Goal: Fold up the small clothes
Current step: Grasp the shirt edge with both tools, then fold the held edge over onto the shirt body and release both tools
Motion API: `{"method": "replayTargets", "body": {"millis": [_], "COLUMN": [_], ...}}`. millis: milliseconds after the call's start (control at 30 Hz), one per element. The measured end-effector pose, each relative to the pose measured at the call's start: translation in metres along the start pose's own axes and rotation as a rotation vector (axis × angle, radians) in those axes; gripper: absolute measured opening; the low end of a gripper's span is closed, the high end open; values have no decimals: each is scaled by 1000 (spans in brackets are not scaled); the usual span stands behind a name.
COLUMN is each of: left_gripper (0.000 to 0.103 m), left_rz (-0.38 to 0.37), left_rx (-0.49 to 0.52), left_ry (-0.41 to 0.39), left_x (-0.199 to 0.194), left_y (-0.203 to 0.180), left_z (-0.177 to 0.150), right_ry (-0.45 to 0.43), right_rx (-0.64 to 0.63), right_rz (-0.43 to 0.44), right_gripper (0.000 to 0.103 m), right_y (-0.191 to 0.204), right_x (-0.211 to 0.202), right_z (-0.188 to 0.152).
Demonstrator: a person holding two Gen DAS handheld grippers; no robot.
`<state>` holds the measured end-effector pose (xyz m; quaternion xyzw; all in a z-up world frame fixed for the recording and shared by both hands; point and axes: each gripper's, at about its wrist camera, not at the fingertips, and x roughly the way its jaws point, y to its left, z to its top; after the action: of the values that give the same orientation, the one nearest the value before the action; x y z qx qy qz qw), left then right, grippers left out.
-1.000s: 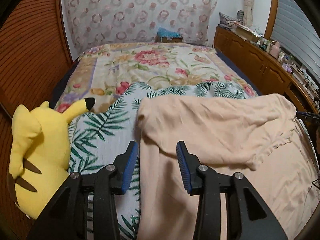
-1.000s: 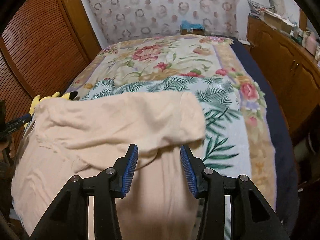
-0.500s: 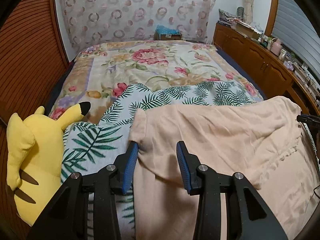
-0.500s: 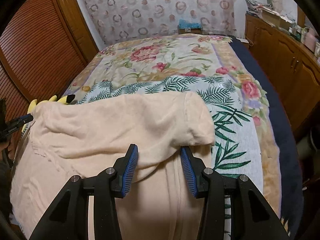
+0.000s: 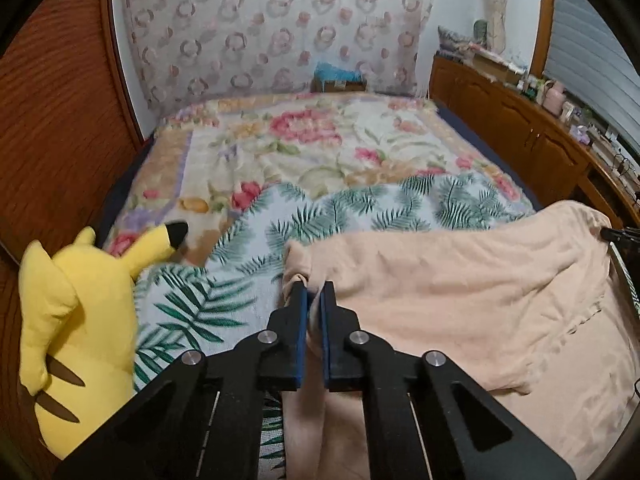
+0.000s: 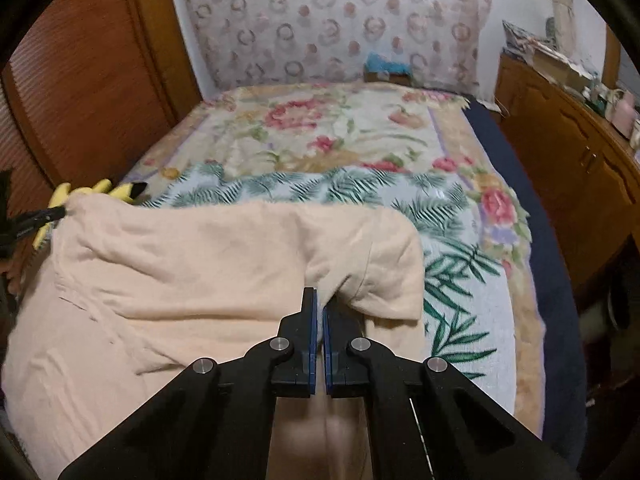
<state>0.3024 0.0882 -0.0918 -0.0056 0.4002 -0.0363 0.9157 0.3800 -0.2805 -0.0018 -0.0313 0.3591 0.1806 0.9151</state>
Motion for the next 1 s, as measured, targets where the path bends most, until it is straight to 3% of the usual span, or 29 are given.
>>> {"method": "replayTargets", "body": {"millis": [500,767,1000], "left_gripper": [5,5,5], "left_rz": [-44,-55,-52], "left_rx": [-12,-15,-24], "left_ry": [-169,-226,-254], "left_x": [-74,-124,-163], "left_y": [-6,-10,-10], "left_z": [25,4,-36], "right_ry": [-207,-243,-250], "right_rx": [-30,-59,-83], "right_rz": [43,59,57], "right_gripper": [2,2,2], "right_y": [0,11,21], "right_x": [-72,-114,-151], "right_z": [-16,-48,-93]}}
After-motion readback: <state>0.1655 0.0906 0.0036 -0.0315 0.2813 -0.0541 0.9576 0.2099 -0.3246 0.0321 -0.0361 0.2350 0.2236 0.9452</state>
